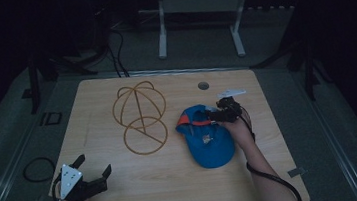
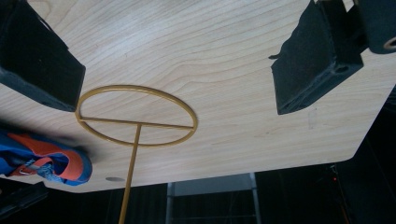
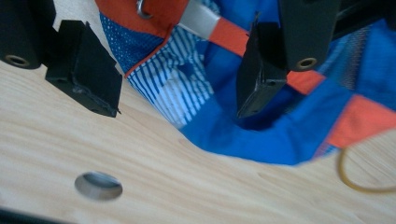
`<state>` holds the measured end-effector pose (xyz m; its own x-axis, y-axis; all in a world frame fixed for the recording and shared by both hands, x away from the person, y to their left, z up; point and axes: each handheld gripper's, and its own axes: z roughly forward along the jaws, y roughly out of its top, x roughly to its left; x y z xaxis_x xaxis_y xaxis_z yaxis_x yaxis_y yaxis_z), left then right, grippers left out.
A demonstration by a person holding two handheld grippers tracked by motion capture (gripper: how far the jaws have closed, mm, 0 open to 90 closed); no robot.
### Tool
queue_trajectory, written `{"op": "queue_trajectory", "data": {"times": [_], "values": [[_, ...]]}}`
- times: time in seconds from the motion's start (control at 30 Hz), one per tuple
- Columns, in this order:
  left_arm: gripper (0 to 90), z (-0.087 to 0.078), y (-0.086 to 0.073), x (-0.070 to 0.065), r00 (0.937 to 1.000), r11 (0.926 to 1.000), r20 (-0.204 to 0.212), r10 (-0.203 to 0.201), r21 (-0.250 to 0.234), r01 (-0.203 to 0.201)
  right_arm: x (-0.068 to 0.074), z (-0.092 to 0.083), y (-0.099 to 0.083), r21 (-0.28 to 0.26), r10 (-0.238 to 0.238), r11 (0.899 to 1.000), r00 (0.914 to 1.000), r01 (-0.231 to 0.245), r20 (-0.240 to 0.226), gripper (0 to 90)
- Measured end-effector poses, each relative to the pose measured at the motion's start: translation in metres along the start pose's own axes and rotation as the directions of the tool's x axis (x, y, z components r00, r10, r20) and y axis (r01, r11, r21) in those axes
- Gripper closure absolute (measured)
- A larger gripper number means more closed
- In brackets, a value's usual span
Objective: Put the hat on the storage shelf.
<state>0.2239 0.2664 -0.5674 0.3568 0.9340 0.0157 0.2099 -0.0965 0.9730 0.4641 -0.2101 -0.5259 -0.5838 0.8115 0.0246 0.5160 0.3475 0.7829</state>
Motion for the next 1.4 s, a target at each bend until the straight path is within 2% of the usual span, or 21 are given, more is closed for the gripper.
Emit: {"op": "queue_trajectory", "data": {"times": [0.27,0.47,0.5,0.53,0.57,0.67,0.77,0.8,0.9,1.07,1.13,1.17,1.27,1.4], "values": [[2.9,-0.001,0.000,0.001,1.0000,1.0000,0.004,-0.001,-0.003,0.001,-0.004,0.024,-0.002,0.108,-0.009,0.994,0.9999,0.008,0.006,32.5],[2.9,-0.001,0.000,0.001,1.0000,1.0000,0.000,-0.001,-0.004,0.001,-0.004,0.028,-0.005,0.138,-0.025,0.990,0.9996,0.024,0.009,35.7],[2.9,-0.001,0.000,0.001,1.0000,1.0000,0.000,-0.001,-0.004,0.001,-0.004,0.028,-0.006,0.144,-0.030,0.989,0.9995,0.029,0.009,35.7],[2.9,-0.001,0.000,0.000,1.0000,1.0000,0.000,-0.001,-0.002,0.001,-0.003,0.030,-0.007,0.167,-0.060,0.984,0.9979,0.055,0.023,40.2],[2.9,-0.001,0.000,0.000,1.0000,1.0000,0.001,0.000,-0.002,0.000,-0.003,0.031,-0.008,0.181,-0.069,0.981,0.9972,0.063,0.028,42.8],[2.9,-0.001,0.000,0.000,1.0000,1.0000,0.001,0.002,-0.001,-0.002,-0.005,0.030,-0.011,0.171,-0.052,0.984,0.9985,0.049,0.018,53.5],[2.9,-0.003,0.000,0.002,0.9999,0.9995,-0.007,-0.008,-0.030,0.007,-0.002,0.027,-0.012,0.167,-0.064,0.984,0.9979,0.062,0.005,76.8],[2.9,-0.004,0.000,0.002,0.9998,0.9992,-0.017,-0.008,-0.038,0.007,-0.001,0.027,-0.012,0.172,-0.073,0.983,0.9973,0.071,0.007,79.9],[2.9,-0.006,0.000,0.005,0.9993,0.9988,-0.036,-0.002,-0.049,0.000,0.003,0.026,-0.012,0.175,-0.063,0.983,0.9979,0.059,0.015,82.7],[5.6,-0.007,0.001,0.005,0.9987,0.9986,-0.048,-0.013,-0.052,0.010,0.000,0.014,-0.013,0.123,-0.009,0.992,0.9999,0.010,-0.008,83.4],[5.6,-0.007,0.004,0.003,0.9953,0.9990,-0.094,-0.024,-0.040,0.020,-0.001,0.006,-0.011,0.102,0.000,0.995,1.0000,0.001,-0.009,83.5],[5.6,-0.007,0.005,0.002,0.9946,0.9990,-0.098,-0.032,-0.033,0.029,-0.002,0.001,-0.010,0.091,0.001,0.996,1.0000,0.000,-0.007,83.6],[5.6,-0.006,0.008,-0.001,0.9946,0.9979,-0.081,-0.065,-0.005,0.065,-0.005,-0.012,-0.004,0.063,0.015,0.998,0.9999,-0.015,-0.006,83.8],[5.6,-0.005,0.013,-0.004,0.9932,0.9937,-0.050,-0.105,0.035,0.106,-0.006,-0.032,0.005,0.033,0.010,0.999,0.9999,-0.010,-0.002,83.9]]}}
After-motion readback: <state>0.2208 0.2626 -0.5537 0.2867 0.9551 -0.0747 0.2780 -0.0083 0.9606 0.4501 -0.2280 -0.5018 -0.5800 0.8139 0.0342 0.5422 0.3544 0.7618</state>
